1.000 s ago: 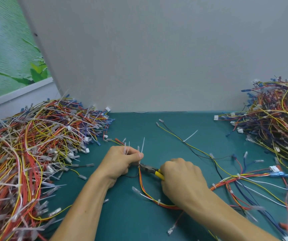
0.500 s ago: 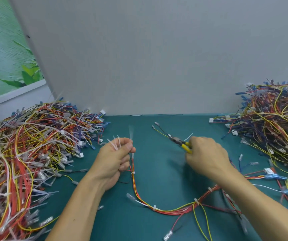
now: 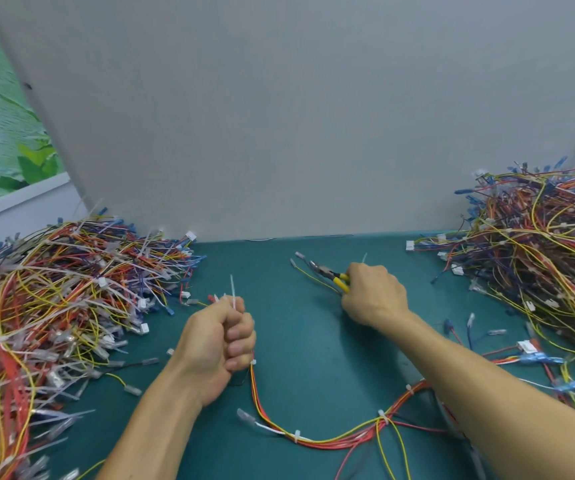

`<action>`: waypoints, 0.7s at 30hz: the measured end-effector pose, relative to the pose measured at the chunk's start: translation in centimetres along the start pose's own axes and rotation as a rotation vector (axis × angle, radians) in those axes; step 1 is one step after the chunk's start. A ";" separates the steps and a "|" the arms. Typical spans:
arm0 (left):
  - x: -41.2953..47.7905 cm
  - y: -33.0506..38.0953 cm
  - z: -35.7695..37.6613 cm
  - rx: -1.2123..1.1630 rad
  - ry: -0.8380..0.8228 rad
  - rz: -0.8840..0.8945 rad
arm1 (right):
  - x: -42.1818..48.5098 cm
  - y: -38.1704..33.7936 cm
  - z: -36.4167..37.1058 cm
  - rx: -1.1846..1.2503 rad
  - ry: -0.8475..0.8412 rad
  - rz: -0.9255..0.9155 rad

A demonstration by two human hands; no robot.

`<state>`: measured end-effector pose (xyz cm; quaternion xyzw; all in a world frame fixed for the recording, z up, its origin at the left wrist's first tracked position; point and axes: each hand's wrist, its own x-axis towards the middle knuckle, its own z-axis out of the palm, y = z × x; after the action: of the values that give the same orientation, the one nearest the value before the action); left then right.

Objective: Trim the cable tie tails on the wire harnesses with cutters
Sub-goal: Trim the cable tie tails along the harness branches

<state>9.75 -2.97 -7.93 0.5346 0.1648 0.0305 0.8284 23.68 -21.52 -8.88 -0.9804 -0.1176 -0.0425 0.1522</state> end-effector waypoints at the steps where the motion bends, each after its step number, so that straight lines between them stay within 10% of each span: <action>1: 0.0 0.0 0.0 0.023 0.000 -0.001 | -0.1 -0.1 0.2 -0.008 0.007 -0.019; 21: 0.5 -1.6 1.5 0.337 0.057 0.468 | -4.7 -0.2 -0.5 0.388 -0.017 -0.188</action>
<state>10.51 -4.80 -8.96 0.6869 0.0626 0.2081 0.6935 19.08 -22.49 -8.87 -0.9178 -0.2157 -0.0249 0.3324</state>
